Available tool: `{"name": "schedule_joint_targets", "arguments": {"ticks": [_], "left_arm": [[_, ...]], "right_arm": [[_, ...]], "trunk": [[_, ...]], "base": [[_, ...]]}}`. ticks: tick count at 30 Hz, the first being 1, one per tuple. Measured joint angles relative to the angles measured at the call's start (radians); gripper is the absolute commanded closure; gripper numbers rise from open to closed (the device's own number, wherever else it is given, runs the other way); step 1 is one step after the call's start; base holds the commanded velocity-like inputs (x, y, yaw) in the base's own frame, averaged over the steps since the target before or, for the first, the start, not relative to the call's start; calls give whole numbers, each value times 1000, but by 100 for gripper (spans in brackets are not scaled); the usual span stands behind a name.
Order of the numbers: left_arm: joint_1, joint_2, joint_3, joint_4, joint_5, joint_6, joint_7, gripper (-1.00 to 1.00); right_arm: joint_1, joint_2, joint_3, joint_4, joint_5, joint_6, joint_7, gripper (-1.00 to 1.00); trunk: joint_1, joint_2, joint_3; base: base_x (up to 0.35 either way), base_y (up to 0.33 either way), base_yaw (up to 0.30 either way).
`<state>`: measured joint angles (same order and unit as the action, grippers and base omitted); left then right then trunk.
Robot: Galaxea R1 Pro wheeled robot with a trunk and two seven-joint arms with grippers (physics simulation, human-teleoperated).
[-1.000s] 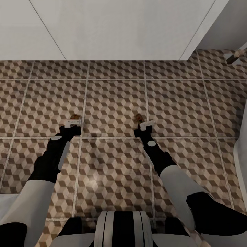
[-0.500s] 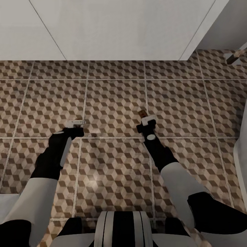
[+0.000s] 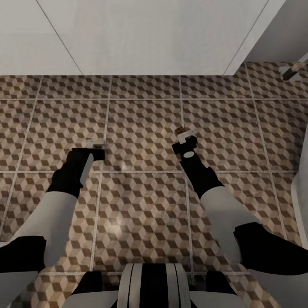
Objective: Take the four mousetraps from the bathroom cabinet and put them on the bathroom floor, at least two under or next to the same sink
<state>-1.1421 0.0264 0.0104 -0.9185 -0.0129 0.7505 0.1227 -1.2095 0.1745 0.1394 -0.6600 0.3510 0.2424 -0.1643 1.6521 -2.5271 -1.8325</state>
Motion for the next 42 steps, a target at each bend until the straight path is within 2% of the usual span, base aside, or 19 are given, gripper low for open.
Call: {"name": "schedule_joint_targets", "arguments": {"ticks": [4, 12, 16, 19, 24, 31, 36, 40, 42], "left_arm": [[-42, 0, -1, -16, -1, 1, 7, 100], [-52, -2, -3, -105, 1, 0, 0, 100], [-54, 2, -32, -152, 2, -13, -2, 100], [-54, 5, -46, -162, 1, -58, -3, 100], [-45, 15, -52, -152, 1, -203, -3, 100], [-43, 13, -54, -36, 2, -389, -4, 100], [-42, 12, -55, -8, 2, -418, -5, 100], [-39, 11, -55, 27, 3, -424, -7, 100], [-38, 10, -55, 36, 3, -425, -28, 100]], "right_arm": [[-34, 0, 0, 1, -1, 18, 1, 100], [-43, 0, 2, 4, -3, 17, 28, 100], [-44, 0, 2, 3, -3, 14, 66, 100], [-44, 0, 3, 4, -3, 11, 78, 100], [-44, 0, 3, 31, -5, -29, 84, 100], [-44, 0, 1, 127, -4, -114, 84, 100], [-44, 0, 1, 136, -4, -128, 84, 100], [-44, 0, 1, 137, -4, -169, 84, 100], [-44, 0, 0, 137, -5, -191, 85, 100]], "trunk": [[0, 0, 0], [0, 0, 0], [0, 0, 0], [0, 0, 0], [0, 0, 0], [0, 0, 0], [0, 0, 0], [0, 0, 0], [0, 0, 0]], "base": [[0, 0, 0], [0, 0, 0], [0, 0, 0], [0, 0, 0], [0, 0, 0], [0, 0, 0], [0, 0, 0], [0, 0, 0], [0, 0, 0]]}}
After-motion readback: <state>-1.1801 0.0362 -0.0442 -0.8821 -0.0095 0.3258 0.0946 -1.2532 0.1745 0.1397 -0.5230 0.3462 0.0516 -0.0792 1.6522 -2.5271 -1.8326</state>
